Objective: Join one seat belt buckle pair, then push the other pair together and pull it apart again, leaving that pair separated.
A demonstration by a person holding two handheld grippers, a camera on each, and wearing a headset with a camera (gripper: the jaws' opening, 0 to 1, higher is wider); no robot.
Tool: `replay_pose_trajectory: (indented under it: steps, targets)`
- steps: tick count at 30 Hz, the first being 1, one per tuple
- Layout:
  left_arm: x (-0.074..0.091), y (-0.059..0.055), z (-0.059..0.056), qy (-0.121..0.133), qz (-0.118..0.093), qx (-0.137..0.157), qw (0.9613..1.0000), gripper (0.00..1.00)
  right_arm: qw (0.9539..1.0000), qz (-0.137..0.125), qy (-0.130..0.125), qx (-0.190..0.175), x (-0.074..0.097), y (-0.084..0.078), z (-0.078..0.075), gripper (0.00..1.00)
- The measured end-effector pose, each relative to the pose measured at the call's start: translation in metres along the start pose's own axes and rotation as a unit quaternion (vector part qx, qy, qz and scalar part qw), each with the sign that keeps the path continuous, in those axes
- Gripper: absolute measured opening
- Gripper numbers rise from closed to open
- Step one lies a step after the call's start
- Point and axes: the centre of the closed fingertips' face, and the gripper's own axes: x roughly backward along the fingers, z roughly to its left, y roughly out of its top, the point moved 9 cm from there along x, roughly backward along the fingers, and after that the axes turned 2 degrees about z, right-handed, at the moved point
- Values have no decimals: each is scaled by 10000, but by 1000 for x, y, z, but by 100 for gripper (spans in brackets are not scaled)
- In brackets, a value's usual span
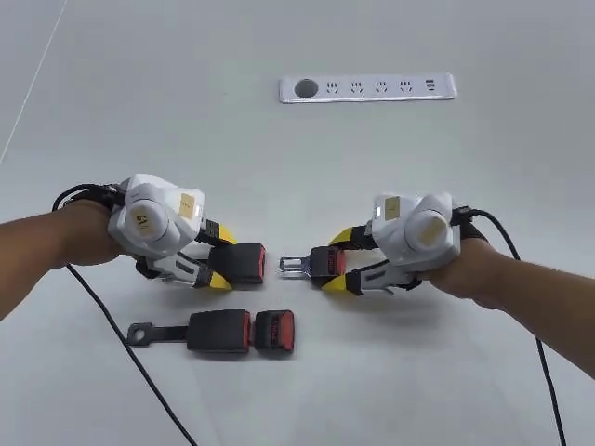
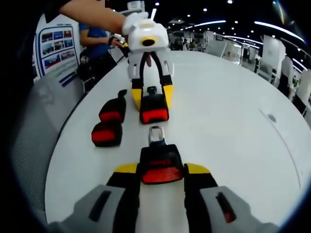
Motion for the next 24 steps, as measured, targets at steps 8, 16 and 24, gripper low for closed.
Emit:
replay_pose_trajectory:
  steps: [8, 16, 24]
  targets:
    - [0, 1, 1, 1, 44, 3, 10000, 34, 10000, 36, 4, -56, -11, 11, 0, 35]
    - [0, 4, 2, -3, 178, -91, 9998, 34, 10000, 37, 10, -34, -25, 25, 2, 35]
    - [0, 3, 4, 23, 185, -64, 9998, 34, 10000, 95, 1, 12, -26, 25, 0, 34]
